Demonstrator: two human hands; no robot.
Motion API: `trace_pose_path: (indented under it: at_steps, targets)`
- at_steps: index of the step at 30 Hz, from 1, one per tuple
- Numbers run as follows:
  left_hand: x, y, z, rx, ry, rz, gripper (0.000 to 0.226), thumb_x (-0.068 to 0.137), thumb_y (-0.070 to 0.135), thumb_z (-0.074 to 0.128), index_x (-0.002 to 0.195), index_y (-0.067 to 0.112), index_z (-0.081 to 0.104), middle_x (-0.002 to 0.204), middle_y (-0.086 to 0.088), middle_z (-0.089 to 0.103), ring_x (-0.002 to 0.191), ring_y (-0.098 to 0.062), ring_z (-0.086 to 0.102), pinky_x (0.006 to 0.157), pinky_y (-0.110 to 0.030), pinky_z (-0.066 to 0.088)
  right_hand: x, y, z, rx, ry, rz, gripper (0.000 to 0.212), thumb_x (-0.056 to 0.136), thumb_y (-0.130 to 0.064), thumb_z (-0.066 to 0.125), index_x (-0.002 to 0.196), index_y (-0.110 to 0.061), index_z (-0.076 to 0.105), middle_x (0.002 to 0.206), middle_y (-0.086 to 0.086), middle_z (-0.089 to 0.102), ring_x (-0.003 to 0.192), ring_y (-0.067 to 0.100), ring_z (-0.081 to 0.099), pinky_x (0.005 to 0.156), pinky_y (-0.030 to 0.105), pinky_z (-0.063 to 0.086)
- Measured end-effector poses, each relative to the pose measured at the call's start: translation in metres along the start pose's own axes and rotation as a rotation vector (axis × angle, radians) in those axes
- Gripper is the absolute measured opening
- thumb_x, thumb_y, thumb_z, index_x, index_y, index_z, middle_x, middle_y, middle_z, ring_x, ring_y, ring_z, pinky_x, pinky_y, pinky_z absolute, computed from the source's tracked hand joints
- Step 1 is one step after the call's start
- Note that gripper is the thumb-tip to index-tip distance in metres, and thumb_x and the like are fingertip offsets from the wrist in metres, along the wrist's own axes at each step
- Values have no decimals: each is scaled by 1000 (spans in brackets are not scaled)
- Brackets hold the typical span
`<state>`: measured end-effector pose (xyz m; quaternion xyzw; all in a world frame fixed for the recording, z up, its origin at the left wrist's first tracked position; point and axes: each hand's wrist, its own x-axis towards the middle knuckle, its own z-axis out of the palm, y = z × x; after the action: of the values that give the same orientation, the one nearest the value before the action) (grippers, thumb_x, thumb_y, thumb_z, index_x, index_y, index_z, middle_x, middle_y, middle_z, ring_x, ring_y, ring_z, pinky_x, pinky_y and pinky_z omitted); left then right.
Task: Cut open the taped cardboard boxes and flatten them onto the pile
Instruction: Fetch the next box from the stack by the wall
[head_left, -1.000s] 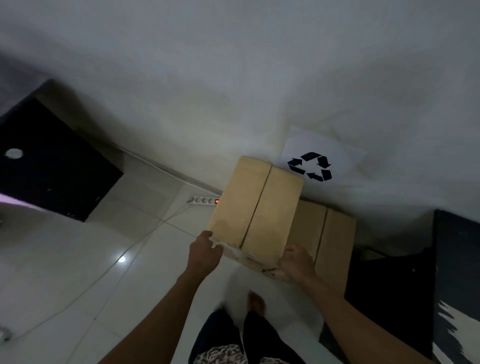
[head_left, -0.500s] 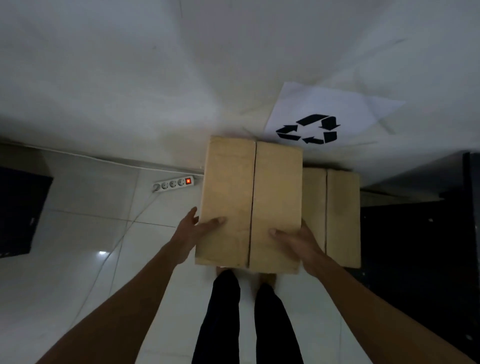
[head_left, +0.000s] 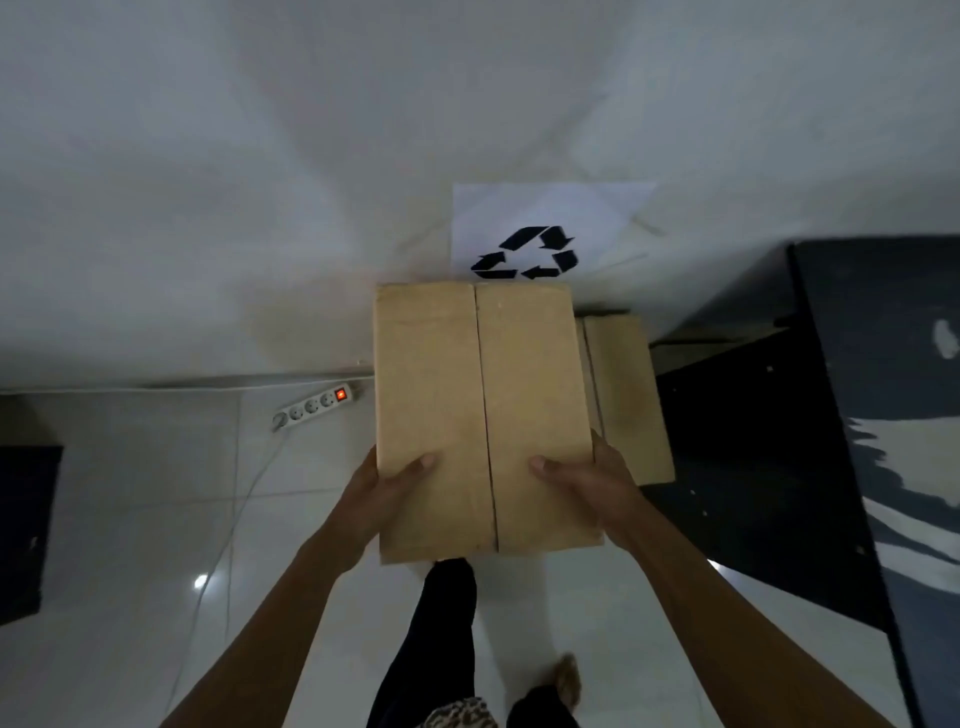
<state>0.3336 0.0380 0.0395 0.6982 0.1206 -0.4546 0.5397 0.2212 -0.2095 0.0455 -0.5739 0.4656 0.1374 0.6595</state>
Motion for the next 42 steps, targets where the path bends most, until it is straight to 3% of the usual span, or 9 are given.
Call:
trace_pose_path:
  at_steps: [5,9,15,20,28,33,36,40,42]
  targets:
    - [-43,25,50,-1,-51,79,45,95,58,47,129,29,51,115,17,62,105,-4,60,92,-30,46,-61,3,-55,71,21,-68,69,70,-35,86,128,-31,49,122,-5,60,110,19,58,94,45,47]
    - [-88,30,106,-56,-53,107,57,95,64,17,111,34,63,103,18,72,95,1,67,93,-30,48,-125,20,-115,109,85,-137,80,64,-47,85,134,-28,54,124,-5,64,111,20,61,100,52,47]
    - [-154,19,205,103,-121,335,48,99,56,46,122,20,67,114,1,73,110,-22,66,97,-49,51,-231,63,-215,259,206,-216,53,76,-28,82,125,-21,62,113,0,72,103,24,67,80,40,55]
    - [-184,1,285,173,-298,398,91,67,88,60,134,27,56,137,-8,57,128,-32,53,105,-55,41,-308,118,-295,388,314,-274,62,66,-30,88,123,-17,64,108,1,75,100,25,71,83,43,57]
    - [-218,-2,415,217,-555,431,78,48,89,70,88,22,79,87,0,75,89,-24,68,74,-36,53,-368,176,-389,463,503,-434,75,66,-39,85,133,-26,53,116,-4,70,101,20,69,84,40,58]
    - [-214,13,473,208,-695,384,120,33,73,89,126,4,58,116,-20,70,102,-35,68,77,-42,58,-365,187,-452,422,592,-509,74,82,-38,76,141,-51,32,132,-1,51,110,23,62,76,29,56]
    - [-204,19,510,118,-828,287,120,40,60,95,139,10,47,115,-21,68,94,-34,69,73,-43,61,-352,185,-493,408,575,-500,64,82,-45,72,136,-56,38,139,-5,45,115,20,57,83,32,53]
    - [-190,42,572,-19,-932,250,72,89,36,69,148,10,38,122,-24,63,102,-39,67,86,-53,56,-330,161,-562,304,562,-451,66,90,-47,62,146,-51,28,151,-7,33,118,13,49,90,31,45]
    - [-190,53,606,28,-912,298,89,75,45,84,147,15,41,129,-24,60,110,-41,62,94,-58,51,-321,149,-599,245,524,-360,61,98,-42,53,151,-47,23,157,-4,25,132,22,41,103,38,38]
